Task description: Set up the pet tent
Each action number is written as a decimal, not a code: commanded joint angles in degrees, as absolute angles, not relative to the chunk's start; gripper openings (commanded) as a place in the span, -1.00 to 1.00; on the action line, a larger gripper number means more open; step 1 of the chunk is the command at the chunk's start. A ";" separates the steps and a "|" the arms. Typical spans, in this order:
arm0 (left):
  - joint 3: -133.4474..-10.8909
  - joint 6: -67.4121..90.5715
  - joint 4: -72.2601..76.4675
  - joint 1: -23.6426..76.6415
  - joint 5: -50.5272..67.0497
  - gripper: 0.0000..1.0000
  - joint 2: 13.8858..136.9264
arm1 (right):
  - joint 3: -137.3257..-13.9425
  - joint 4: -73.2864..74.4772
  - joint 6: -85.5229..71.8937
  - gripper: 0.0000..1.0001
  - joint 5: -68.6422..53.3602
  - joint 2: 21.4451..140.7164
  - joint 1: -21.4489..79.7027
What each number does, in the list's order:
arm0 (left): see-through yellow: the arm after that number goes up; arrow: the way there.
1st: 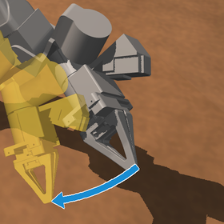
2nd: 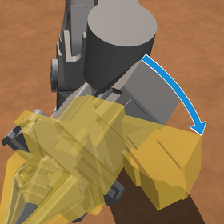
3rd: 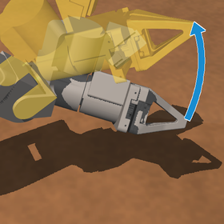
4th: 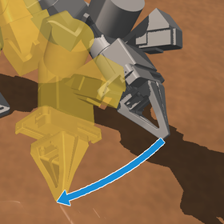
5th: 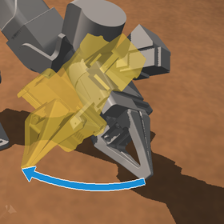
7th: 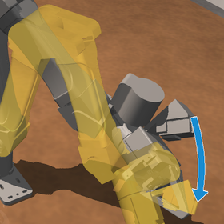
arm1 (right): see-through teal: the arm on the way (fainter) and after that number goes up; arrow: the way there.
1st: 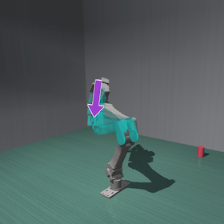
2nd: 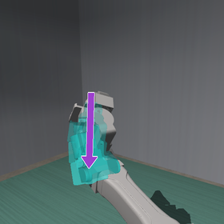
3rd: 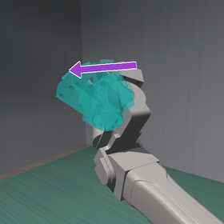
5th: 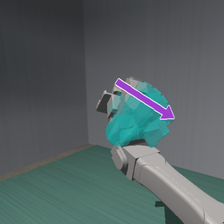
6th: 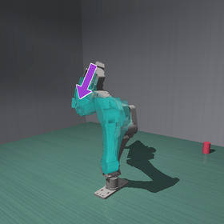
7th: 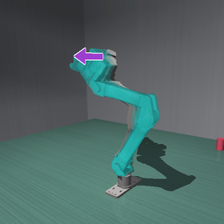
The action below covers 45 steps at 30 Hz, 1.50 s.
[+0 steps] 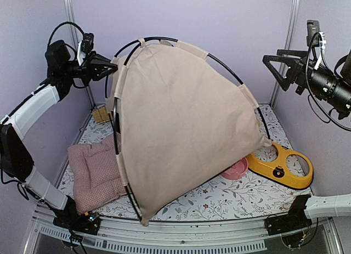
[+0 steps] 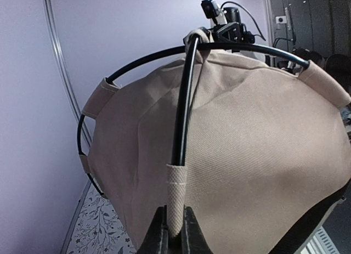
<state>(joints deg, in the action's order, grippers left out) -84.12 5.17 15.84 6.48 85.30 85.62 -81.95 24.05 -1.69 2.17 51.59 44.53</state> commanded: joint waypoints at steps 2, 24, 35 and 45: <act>-82.94 28.43 41.74 6.99 93.76 -1.00 87.41 | -86.46 32.50 -0.62 0.98 -9.74 60.08 44.21; -81.45 82.20 99.65 12.81 99.67 -0.99 98.22 | -95.62 33.56 0.61 0.95 -3.59 70.49 44.21; -81.23 82.32 98.69 13.57 99.99 -0.99 97.35 | -99.23 35.35 -1.93 0.94 8.42 72.09 44.22; -77.85 74.09 89.78 13.59 99.18 -0.97 93.49 | -101.01 33.83 1.75 0.93 4.66 69.94 44.25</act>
